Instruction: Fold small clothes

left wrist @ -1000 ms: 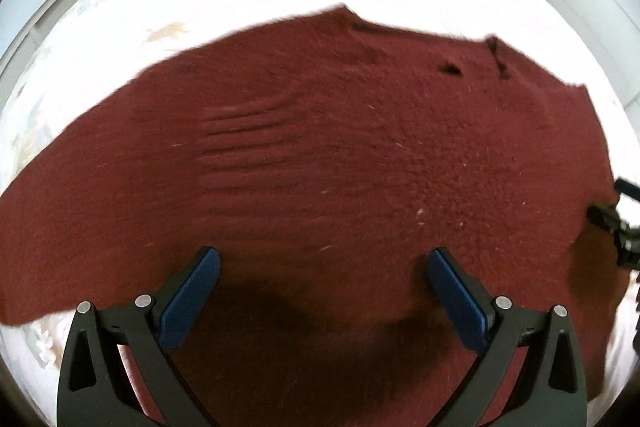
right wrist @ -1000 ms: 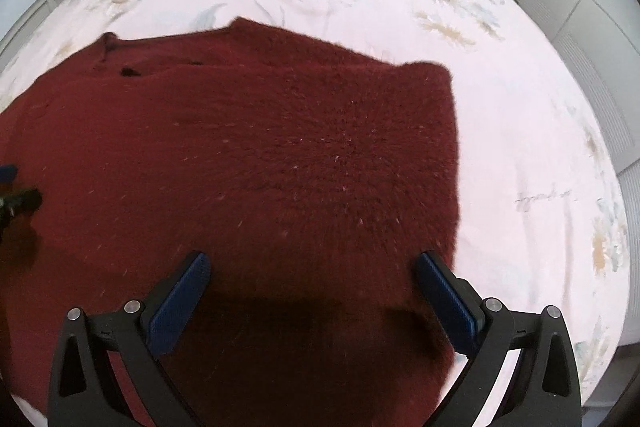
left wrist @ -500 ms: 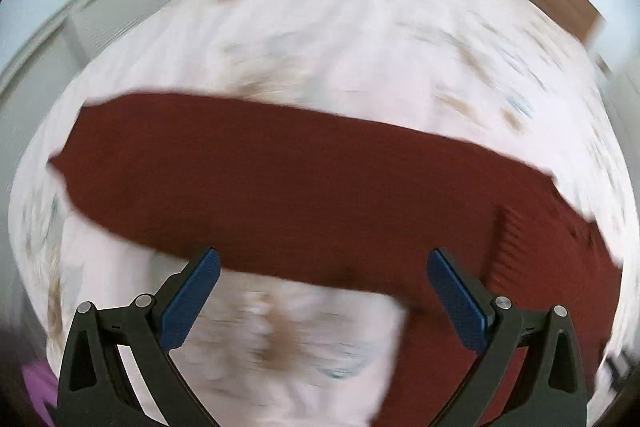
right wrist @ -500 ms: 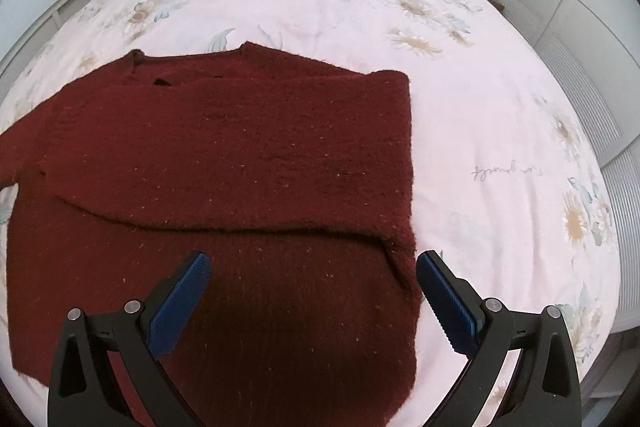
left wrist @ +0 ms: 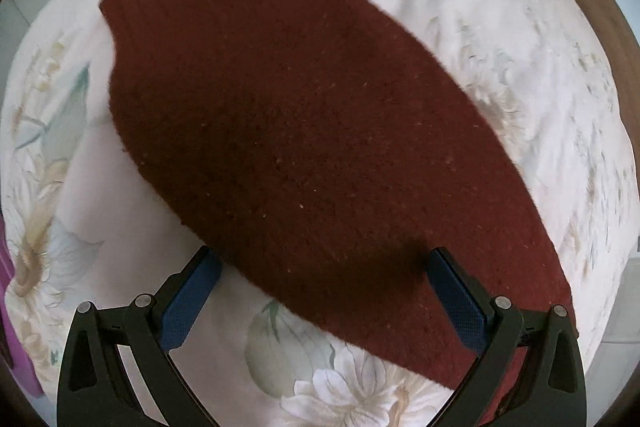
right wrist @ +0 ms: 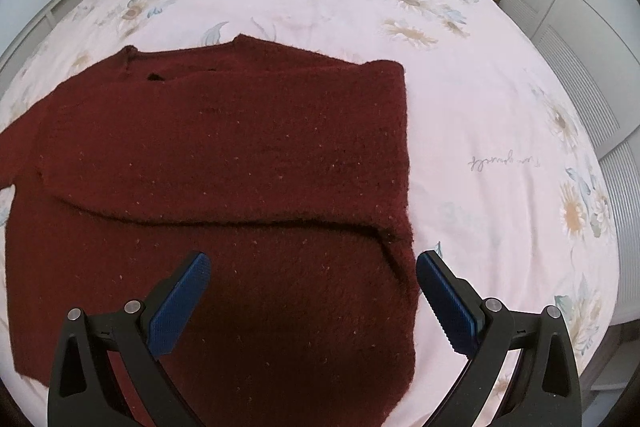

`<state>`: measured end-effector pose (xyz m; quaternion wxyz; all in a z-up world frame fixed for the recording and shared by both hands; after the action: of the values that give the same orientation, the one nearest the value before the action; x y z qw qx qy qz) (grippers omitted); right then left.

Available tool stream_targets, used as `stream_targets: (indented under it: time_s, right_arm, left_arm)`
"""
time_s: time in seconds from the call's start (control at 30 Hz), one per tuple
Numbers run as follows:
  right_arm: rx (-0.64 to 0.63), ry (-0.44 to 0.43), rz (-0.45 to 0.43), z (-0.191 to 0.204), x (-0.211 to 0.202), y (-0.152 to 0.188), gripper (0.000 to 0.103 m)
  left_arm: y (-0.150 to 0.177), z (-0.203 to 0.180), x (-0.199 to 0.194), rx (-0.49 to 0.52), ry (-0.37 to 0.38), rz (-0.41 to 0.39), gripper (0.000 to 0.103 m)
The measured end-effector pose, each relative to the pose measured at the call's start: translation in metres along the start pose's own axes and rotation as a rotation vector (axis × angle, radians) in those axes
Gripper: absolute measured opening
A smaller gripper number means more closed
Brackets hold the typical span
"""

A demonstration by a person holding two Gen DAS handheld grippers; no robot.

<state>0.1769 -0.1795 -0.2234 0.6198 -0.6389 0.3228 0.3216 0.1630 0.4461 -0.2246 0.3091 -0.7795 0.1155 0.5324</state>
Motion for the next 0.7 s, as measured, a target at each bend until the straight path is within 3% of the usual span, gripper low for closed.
stream_targets:
  time_s: [0.03,0.1,0.17,0.2,0.23,0.4,0.53,0.7]
  right_arm:
    - [0.0,-0.001,0.0,0.001,0.0,0.0,0.102]
    - [-0.002,-0.003,0.0,0.003,0.002,0.0,0.102]
    - [-0.006,-0.004,0.0,0.004,0.003,0.0,0.102]
    - [-0.006,-0.004,0.0,0.004,0.003,-0.001,0.102]
    - [-0.006,-0.004,0.0,0.004,0.003,-0.001,0.102]
    - [-0.007,-0.01,-0.011,0.008,0.001,-0.003,0.102]
    - [-0.009,-0.023,-0.016,0.014,0.0,-0.004,0.102]
    - [0.002,-0.038,-0.03,0.017,-0.003,-0.004,0.102]
  left_arm:
    - [-0.001,0.001,0.0,0.008,0.005,-0.006,0.099]
    - [-0.005,0.001,-0.001,0.041,-0.002,-0.036,0.073]
    - [-0.009,-0.004,-0.002,0.1,-0.009,-0.047,0.037]
    - [-0.01,-0.005,-0.002,0.112,0.012,-0.047,0.029]
    - [-0.013,-0.009,-0.004,0.124,0.029,-0.044,0.014]
    - [-0.016,-0.037,-0.034,0.263,0.034,-0.116,0.009]
    - [0.003,-0.086,-0.072,0.46,0.045,-0.178,0.009]
    - [0.05,-0.159,-0.108,0.574,0.19,-0.177,0.008]
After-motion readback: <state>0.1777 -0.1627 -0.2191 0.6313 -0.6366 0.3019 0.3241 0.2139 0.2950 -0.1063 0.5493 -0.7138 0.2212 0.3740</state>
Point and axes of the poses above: each gripper's, at about its wrist camera, not at the fingertips, and x roughly the way its jaws point, z to its left, y to its underside, the point moved 6 cm from there along x, roughly the way its jaws point, and after that the axes turned 12 degrees about -z, right-handed, at the moved point
